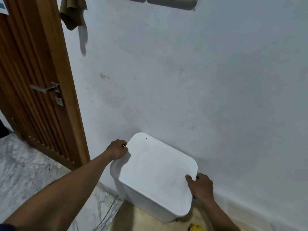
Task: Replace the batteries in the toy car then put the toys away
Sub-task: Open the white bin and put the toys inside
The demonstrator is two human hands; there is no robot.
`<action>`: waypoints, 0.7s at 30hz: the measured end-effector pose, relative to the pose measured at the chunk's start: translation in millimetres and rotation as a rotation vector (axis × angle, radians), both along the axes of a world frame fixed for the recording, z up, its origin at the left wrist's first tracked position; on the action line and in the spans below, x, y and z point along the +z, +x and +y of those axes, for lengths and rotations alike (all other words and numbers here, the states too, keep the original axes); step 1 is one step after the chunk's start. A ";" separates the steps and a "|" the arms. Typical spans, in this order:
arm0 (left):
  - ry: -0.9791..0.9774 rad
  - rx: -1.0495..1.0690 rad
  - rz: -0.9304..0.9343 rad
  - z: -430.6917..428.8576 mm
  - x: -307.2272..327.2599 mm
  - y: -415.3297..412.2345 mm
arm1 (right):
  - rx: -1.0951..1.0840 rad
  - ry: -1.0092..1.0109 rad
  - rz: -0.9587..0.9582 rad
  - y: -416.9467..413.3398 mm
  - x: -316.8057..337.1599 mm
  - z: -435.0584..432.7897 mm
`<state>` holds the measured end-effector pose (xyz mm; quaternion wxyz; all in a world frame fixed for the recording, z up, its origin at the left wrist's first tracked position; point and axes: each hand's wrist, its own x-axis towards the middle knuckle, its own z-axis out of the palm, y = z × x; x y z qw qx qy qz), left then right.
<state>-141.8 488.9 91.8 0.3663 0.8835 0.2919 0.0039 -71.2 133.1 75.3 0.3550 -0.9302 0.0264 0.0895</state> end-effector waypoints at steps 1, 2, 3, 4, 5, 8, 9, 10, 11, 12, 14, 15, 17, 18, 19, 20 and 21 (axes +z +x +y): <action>-0.004 0.001 -0.006 1.1 -1.9 0.1 | 0.008 -0.001 -0.005 -0.1 0.1 0.4; -0.008 0.002 -0.009 1.6 -2.8 -0.2 | 0.014 -0.004 -0.012 -0.4 0.9 0.7; -0.017 0.007 -0.015 2.3 -3.9 -0.4 | 0.018 -0.005 -0.015 -0.8 1.8 1.1; -0.028 0.016 -0.020 2.4 -5.2 -1.3 | 0.020 -0.006 -0.017 -0.9 1.9 1.3; -0.039 0.028 -0.024 2.9 -7.1 -2.2 | 0.023 -0.008 -0.017 -0.6 1.4 1.5; -0.056 0.054 -0.010 2.5 -13.7 -4.5 | 0.040 -0.008 -0.022 -0.4 1.6 2.7; -0.065 0.056 -0.003 2.4 -15.5 -4.6 | 0.042 -0.009 -0.023 -0.4 1.8 3.5; -0.076 0.062 0.004 1.7 -16.1 -4.0 | 0.042 -0.010 -0.025 -0.1 1.5 4.7; -0.086 0.070 0.011 1.1 -16.3 -2.9 | 0.039 -0.014 -0.024 0.4 1.7 5.9; -0.090 0.075 0.024 -0.1 -15.3 -1.3 | 0.037 -0.023 -0.022 0.4 1.8 7.6; -0.089 0.064 0.058 -4.2 -12.7 1.7 | 0.035 -0.038 -0.012 -0.7 2.0 11.4; -0.087 0.056 0.066 -6.8 -12.1 3.1 | 0.033 -0.041 -0.011 -2.0 1.4 13.2; -0.073 0.051 0.045 -12.1 -12.1 4.7 | 0.034 -0.055 -0.027 -5.4 0.6 16.3; -0.065 0.053 0.026 -14.0 -13.1 4.8 | 0.033 -0.068 -0.039 -7.2 -0.4 17.5; -0.063 0.057 0.008 -14.8 -14.6 4.4 | 0.031 -0.084 -0.052 -8.4 -1.6 18.3; -0.071 0.062 -0.008 -15.4 -16.1 4.0 | 0.027 -0.099 -0.062 -9.6 -2.2 18.9; -0.090 0.069 -0.021 -15.0 -17.8 3.0 | 0.026 -0.115 -0.072 -10.5 -2.4 19.3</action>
